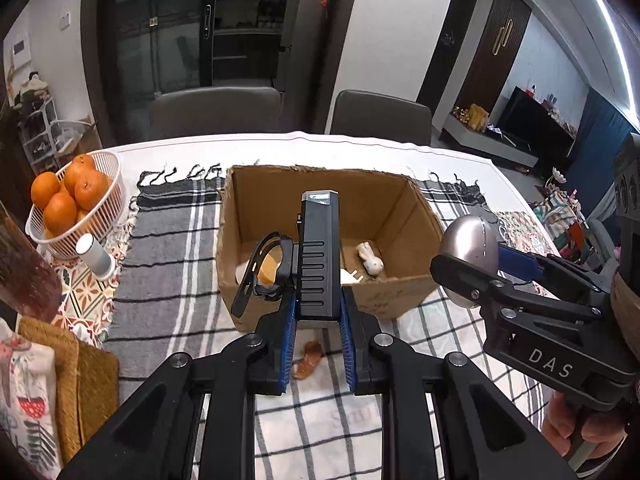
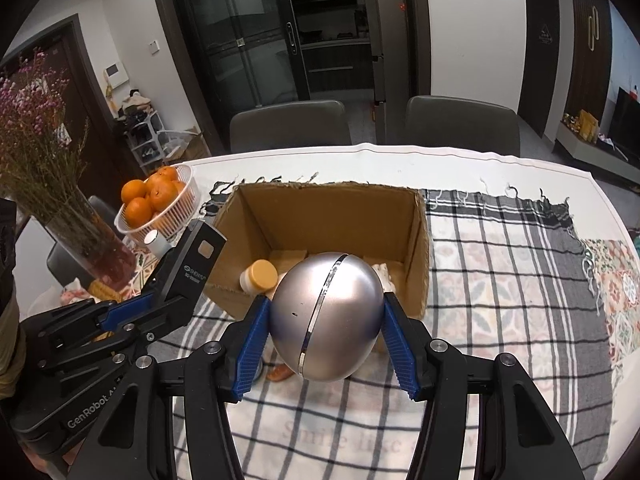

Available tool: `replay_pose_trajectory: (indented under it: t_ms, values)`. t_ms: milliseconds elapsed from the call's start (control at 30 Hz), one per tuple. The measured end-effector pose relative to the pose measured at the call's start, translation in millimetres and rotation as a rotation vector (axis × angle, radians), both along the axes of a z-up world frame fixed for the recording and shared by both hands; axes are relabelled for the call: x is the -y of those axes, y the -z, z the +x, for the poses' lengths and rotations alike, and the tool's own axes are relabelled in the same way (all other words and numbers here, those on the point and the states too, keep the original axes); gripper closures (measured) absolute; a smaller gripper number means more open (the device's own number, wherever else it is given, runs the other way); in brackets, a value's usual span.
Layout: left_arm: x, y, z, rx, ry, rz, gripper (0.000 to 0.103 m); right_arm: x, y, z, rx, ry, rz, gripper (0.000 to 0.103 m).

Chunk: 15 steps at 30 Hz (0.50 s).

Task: Organize rigid objects
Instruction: 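Carry the silver egg with the right tool while the left tool carries the black device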

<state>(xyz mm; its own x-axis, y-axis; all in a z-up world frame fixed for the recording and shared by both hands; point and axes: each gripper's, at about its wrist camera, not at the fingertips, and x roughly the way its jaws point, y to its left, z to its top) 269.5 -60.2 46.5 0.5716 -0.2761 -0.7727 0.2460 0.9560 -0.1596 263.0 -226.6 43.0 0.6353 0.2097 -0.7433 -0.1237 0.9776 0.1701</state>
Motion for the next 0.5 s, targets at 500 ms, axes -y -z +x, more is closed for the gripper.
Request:
replay_pose_trajectory:
  t_ms: [500]
  values:
    - [-0.9, 14.1, 52.5, -0.057, -0.01, 0.027, 0.082, -5.8, 7.4, 51.7, -0.028, -0.014, -0.023, 0.047]
